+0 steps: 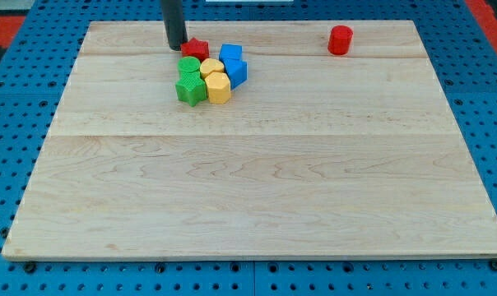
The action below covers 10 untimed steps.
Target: Put the red circle into the group of blocks
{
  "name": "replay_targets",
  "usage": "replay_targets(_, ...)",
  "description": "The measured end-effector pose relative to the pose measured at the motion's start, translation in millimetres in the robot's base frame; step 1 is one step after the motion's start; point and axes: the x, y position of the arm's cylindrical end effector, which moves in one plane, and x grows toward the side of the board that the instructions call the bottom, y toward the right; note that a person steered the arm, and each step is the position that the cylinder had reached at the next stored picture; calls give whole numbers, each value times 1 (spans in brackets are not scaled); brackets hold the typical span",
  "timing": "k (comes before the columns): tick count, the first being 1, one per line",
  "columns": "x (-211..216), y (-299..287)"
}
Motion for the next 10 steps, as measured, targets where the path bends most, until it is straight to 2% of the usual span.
replay_targets(2,15,29)
replay_targets(3,-28,29)
replay_targets(4,-45,112)
replay_targets(5,-46,238)
replay_targets(6,-33,274)
replay_targets(7,-23,276)
replay_targets(8,-17,307)
replay_targets(10,11,330)
